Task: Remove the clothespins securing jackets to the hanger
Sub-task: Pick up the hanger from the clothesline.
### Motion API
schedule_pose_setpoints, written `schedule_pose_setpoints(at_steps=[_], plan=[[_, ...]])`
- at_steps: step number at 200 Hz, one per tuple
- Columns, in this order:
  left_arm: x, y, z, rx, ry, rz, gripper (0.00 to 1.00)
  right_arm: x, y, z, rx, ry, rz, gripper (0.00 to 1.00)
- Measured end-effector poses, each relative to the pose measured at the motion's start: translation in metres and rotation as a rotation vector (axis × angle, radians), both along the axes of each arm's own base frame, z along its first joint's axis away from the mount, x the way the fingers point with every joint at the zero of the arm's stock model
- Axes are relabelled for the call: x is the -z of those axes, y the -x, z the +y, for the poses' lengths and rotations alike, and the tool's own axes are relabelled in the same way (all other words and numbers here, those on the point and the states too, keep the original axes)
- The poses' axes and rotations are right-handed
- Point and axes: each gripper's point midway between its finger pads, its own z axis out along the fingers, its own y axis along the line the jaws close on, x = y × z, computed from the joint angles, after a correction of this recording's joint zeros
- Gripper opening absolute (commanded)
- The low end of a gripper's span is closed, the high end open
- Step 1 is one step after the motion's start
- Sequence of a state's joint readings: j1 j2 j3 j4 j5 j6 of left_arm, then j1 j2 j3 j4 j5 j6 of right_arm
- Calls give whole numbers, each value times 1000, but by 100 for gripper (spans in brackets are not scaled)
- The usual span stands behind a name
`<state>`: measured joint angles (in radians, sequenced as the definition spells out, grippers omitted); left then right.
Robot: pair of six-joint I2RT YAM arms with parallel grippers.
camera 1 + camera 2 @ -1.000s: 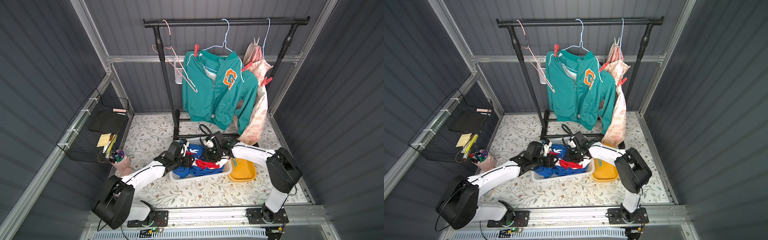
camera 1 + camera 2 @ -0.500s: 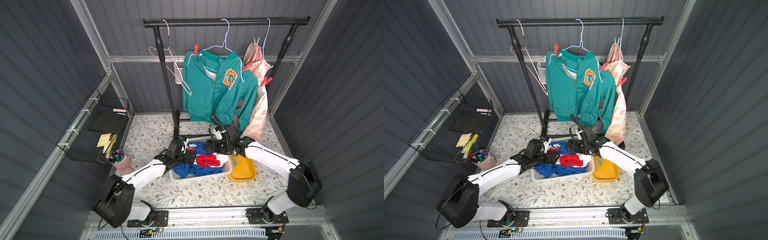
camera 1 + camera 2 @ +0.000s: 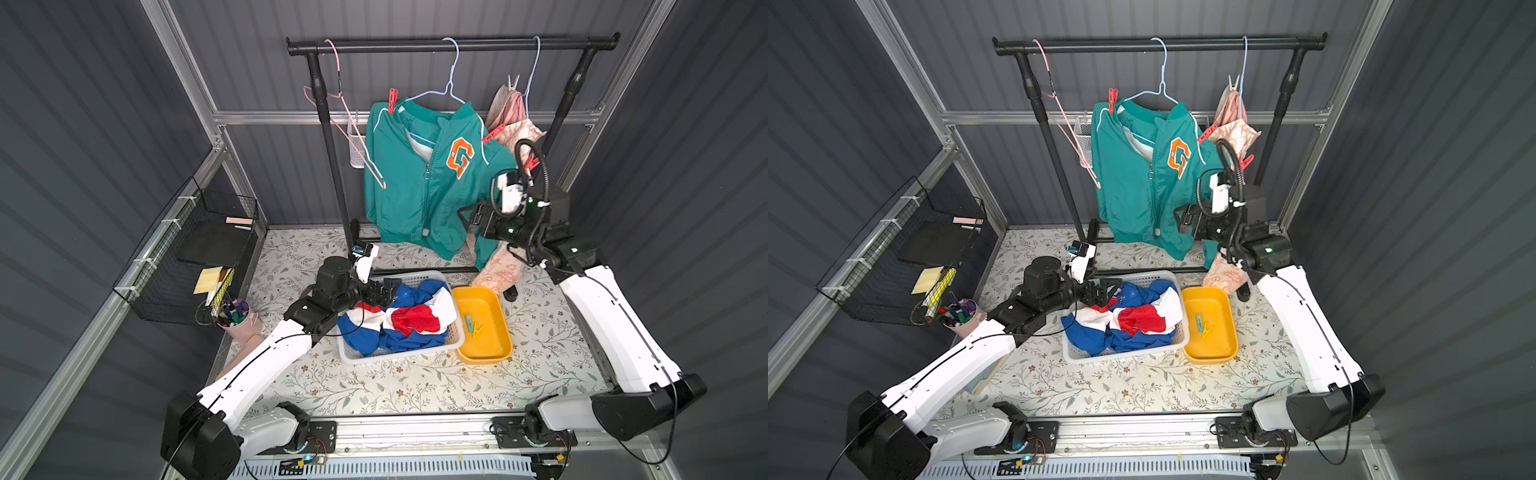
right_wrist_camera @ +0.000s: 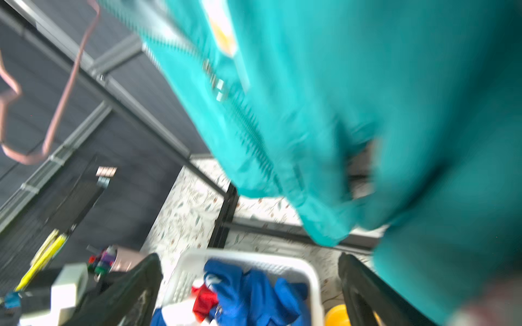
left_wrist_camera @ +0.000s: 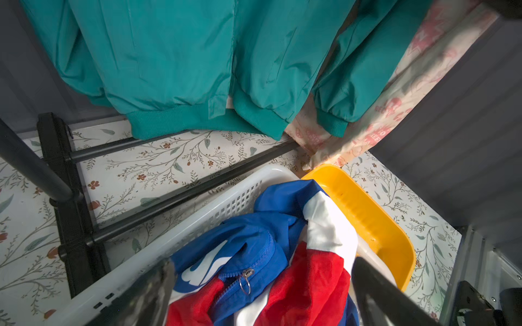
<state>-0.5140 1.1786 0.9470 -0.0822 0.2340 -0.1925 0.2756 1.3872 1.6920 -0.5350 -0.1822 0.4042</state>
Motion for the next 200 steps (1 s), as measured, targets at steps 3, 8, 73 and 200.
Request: schedule_pose_setpoints(at_steps=[3, 8, 73, 200], plan=[[0, 0, 0, 1, -1, -1, 99, -4, -1, -5, 13, 0, -9, 99], [0, 0, 0, 1, -1, -3, 99, -9, -3, -14, 34, 0, -19, 99], [-23, 3, -2, 27, 18, -58, 99, -32, -18, -74, 161, 5, -58, 99], [-21, 3, -6, 43, 24, -55, 99, -89, -48, -29, -123, -106, -230, 62]])
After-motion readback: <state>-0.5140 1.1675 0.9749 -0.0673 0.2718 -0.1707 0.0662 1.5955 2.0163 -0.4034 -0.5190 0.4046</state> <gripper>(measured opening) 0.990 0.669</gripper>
